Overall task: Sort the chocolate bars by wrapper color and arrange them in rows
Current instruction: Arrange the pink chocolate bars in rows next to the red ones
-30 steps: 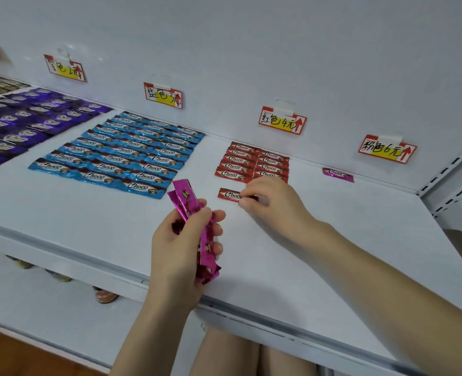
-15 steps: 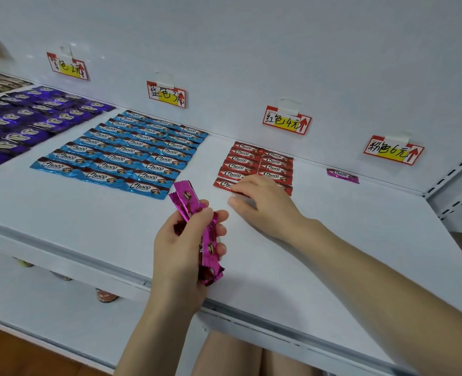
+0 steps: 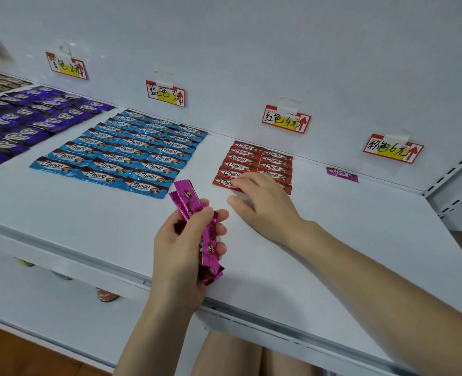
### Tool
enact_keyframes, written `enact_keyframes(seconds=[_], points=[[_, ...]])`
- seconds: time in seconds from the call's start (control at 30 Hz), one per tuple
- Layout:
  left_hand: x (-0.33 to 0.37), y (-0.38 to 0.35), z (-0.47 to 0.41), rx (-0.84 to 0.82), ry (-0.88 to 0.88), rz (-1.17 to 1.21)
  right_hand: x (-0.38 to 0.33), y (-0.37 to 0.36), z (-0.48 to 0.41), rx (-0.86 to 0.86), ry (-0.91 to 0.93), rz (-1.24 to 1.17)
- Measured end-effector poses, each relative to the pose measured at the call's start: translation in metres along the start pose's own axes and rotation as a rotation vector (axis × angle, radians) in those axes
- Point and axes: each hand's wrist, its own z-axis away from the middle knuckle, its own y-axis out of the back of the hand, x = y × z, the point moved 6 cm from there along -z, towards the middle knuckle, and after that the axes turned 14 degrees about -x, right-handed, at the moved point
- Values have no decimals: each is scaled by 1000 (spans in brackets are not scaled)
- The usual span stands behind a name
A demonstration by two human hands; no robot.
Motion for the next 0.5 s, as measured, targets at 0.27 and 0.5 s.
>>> enact_keyframes(seconds=[0.27,0.5], points=[[-1,0,0,-13,-14,6,-1,1,2,48,29,1],[-1,-5,0,-63,7,8,0,12,8,163,23,-159]])
